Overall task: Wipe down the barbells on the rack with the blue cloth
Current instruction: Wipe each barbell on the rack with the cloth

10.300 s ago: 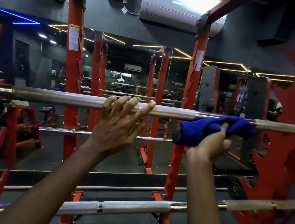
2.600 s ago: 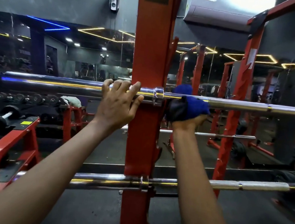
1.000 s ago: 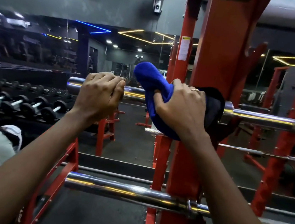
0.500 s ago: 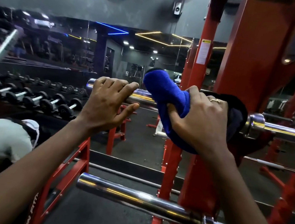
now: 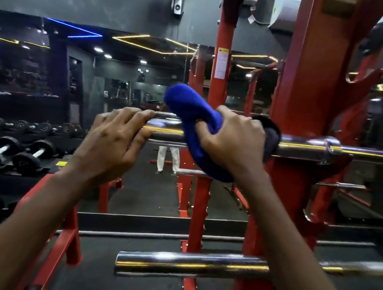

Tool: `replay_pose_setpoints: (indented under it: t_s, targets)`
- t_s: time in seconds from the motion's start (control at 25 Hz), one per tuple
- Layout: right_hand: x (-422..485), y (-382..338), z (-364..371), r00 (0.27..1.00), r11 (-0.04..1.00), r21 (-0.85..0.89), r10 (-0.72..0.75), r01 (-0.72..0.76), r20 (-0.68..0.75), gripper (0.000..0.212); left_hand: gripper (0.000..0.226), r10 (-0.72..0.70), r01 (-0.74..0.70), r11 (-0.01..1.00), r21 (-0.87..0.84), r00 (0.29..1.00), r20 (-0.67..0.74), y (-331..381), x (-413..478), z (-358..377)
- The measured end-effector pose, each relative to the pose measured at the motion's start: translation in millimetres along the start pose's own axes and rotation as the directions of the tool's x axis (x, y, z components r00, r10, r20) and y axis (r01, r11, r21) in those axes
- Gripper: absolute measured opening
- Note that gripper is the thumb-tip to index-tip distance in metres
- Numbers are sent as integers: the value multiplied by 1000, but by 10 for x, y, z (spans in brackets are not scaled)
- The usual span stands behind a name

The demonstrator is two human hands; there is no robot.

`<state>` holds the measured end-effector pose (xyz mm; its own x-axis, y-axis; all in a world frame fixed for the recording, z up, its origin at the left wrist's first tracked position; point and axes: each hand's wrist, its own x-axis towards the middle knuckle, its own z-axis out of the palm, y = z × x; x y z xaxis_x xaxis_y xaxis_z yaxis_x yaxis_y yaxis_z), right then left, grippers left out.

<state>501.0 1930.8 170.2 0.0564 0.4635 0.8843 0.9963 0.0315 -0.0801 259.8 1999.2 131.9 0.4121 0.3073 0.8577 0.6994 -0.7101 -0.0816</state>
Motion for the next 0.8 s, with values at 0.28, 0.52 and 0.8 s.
replay_pose_setpoints:
  t_s: [0.28, 0.52, 0.8]
  targets:
    - [-241, 74, 6, 982, 979, 93, -175, 182, -76, 46, 46, 65, -66, 961, -268, 998, -13, -185, -63, 68]
    - [-412, 984, -139, 946, 983, 113, 174, -147, -275, 42, 45, 27, -47, 939, -340, 998, -62, -137, -113, 135]
    - [-402, 542, -124, 881, 904, 248, 406, -348, -243, 49, 42, 7, -30, 912, -410, 998, -58, -152, -120, 157]
